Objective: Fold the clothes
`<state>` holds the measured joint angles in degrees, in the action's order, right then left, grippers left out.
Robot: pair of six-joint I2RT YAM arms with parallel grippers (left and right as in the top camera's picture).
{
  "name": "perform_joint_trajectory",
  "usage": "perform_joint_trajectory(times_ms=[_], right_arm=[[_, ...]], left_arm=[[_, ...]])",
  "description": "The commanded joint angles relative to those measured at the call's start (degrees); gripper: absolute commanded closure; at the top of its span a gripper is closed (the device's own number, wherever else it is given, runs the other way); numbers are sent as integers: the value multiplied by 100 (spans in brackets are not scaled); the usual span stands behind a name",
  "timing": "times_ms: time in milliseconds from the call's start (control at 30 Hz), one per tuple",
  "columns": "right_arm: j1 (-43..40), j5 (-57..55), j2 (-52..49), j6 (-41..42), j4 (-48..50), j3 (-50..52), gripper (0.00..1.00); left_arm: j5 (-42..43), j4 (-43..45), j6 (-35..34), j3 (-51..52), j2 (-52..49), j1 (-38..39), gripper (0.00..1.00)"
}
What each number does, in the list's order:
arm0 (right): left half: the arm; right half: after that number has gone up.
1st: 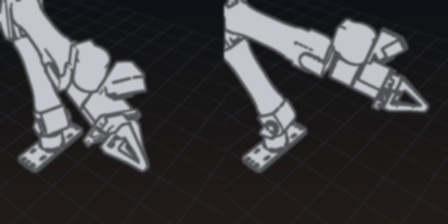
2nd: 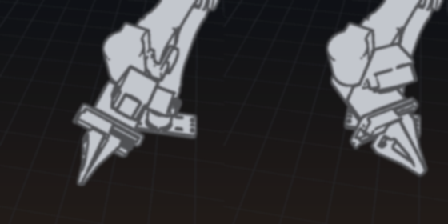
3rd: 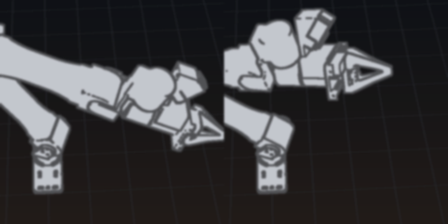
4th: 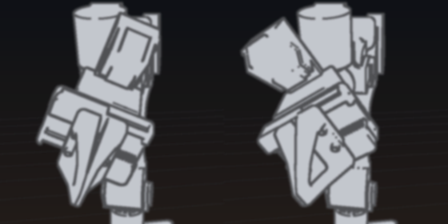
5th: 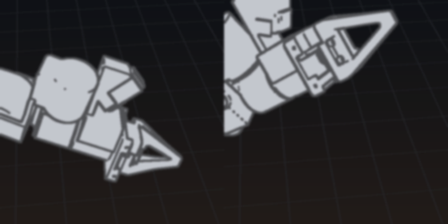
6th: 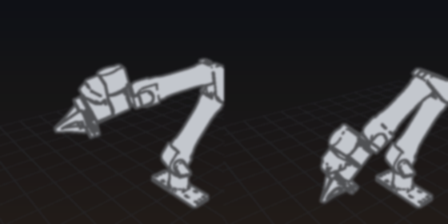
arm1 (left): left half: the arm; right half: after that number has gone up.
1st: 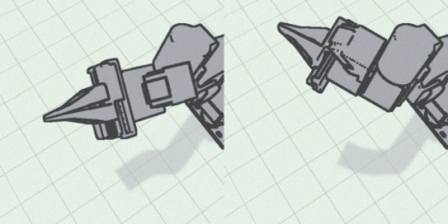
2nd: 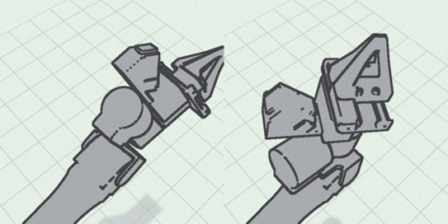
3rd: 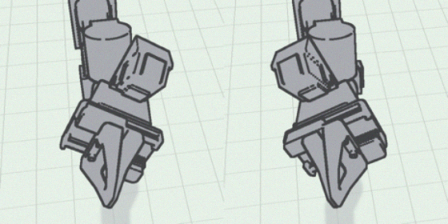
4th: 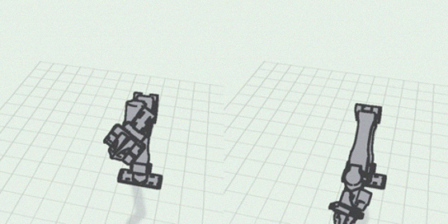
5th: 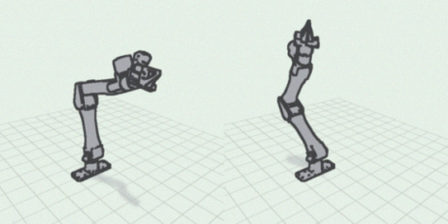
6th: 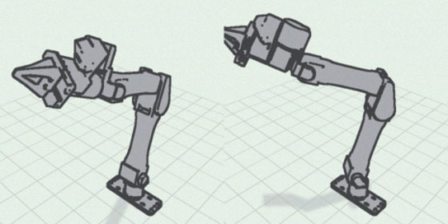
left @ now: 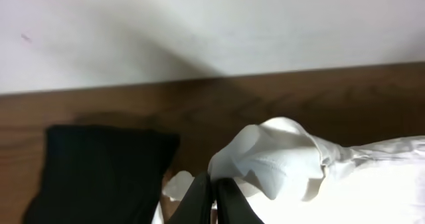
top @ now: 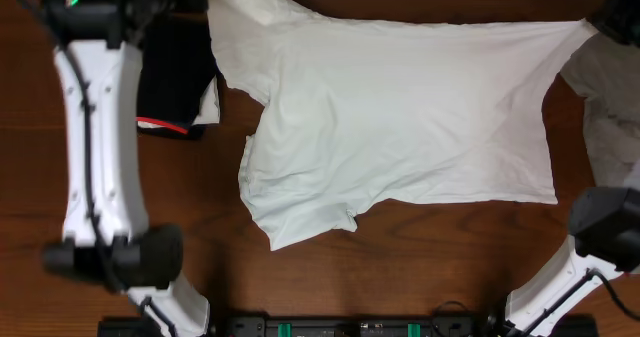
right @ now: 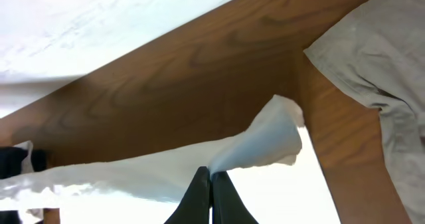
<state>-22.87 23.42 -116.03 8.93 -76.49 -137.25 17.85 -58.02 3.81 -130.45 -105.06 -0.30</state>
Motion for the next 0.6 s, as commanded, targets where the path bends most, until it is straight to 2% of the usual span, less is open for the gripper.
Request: perform_joint_trajectory(times_ms=[0, 333, 567], right_arm=[[-59, -173, 957, -13, -227, -76, 99], [-221, -431, 3165, 372, -850, -76, 99], [-310, -612, 4406, 428, -892, -81, 99]], left_arm=[[-98, -118, -168, -114, 1189, -11, 94], [-101, -304, -485, -114, 3475, -11, 94], [-98, -282, -695, -313, 4503, -11, 94]])
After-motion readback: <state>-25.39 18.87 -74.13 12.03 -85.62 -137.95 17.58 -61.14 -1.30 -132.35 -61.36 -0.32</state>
